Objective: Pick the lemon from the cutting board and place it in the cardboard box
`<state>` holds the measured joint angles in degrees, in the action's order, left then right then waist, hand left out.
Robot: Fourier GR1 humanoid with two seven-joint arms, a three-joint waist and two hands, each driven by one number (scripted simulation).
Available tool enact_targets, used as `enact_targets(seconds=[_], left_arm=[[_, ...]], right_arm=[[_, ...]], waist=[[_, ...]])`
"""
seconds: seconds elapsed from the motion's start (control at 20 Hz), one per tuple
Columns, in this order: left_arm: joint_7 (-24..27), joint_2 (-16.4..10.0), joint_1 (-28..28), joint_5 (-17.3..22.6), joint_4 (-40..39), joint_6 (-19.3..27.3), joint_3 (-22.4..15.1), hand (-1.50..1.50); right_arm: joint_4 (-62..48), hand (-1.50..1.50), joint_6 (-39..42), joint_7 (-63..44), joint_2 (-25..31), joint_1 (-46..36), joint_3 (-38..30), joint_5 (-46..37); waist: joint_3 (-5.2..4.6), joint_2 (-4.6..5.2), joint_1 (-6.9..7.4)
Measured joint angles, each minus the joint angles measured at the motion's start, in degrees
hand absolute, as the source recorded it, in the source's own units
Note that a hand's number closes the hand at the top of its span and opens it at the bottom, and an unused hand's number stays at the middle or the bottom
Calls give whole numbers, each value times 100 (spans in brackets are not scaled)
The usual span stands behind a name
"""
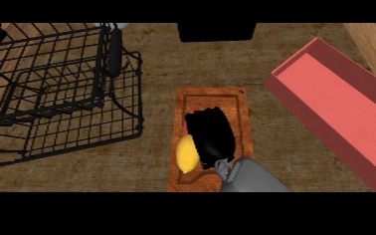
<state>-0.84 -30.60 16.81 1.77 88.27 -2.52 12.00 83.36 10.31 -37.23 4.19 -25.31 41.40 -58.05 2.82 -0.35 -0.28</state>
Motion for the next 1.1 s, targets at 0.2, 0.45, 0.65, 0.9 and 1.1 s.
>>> enact_targets(seconds=[0.2, 0.45, 0.65, 0.9, 1.1], left_arm=[[-1, -7, -34, -2, -8, -3, 17, 0], [-8, -21, -95, -7, -9, -3, 50, 0], [-6, -36, -208, 3, 30, 6, 121, 0], [-8, -50, -344, 32, 107, 0, 214, 0], [-14, -57, -381, 43, 155, 9, 241, 0]], right_arm=[[206, 150, -241, 538, 203, -295, -135, 21], [555, 150, -325, 762, 389, -686, -319, -91], [915, 150, -527, 558, 487, -809, -816, -119], [1244, 150, -842, 81, 557, -932, -1697, -106], [1331, 150, -935, -176, 737, -1003, -2315, -73]], waist=[[-3, -28, -37], [-10, -69, -100], [-3, -97, -192], [12, -98, -286], [12, -82, -304]])
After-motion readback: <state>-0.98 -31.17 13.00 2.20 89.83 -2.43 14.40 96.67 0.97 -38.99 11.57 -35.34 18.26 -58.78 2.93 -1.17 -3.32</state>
